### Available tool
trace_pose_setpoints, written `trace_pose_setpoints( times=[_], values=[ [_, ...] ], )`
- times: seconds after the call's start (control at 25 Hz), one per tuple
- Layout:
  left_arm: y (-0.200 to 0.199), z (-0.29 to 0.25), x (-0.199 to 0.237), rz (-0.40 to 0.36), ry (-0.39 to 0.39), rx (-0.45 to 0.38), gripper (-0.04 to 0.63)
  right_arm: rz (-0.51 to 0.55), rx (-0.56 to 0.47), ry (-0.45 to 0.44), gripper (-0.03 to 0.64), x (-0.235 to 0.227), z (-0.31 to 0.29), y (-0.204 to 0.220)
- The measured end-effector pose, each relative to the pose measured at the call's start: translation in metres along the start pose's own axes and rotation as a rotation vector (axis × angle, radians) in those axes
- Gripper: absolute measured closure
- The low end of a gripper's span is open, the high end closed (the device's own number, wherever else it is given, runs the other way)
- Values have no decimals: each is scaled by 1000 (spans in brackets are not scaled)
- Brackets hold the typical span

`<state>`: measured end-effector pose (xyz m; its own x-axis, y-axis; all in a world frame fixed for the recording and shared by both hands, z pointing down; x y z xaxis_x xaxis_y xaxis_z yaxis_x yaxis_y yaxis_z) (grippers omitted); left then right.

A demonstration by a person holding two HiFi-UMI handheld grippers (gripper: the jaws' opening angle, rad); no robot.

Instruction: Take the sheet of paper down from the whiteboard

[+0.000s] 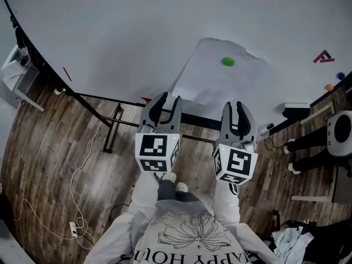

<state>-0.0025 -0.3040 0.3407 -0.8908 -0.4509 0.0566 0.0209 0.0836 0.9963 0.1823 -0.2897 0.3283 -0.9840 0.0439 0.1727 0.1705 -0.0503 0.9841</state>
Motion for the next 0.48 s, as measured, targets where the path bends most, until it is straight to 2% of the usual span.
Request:
trace_pose_setpoints(
  times=[0.48],
  values=[
    [31,-60,37,14,204,146,435,5,-2,57,495,2,-44,-10]
  ],
)
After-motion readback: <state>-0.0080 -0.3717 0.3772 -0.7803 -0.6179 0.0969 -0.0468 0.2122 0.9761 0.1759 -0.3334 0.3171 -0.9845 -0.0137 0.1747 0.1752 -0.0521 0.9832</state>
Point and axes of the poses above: the fingertips, and each gripper's own axes: z backward along the fingers, x to its left, y out of its underside, the point moved 5 cm from there along z, backward along the fingers, and after that the axes turned 7 degrees about y, right-handed, at the moved point
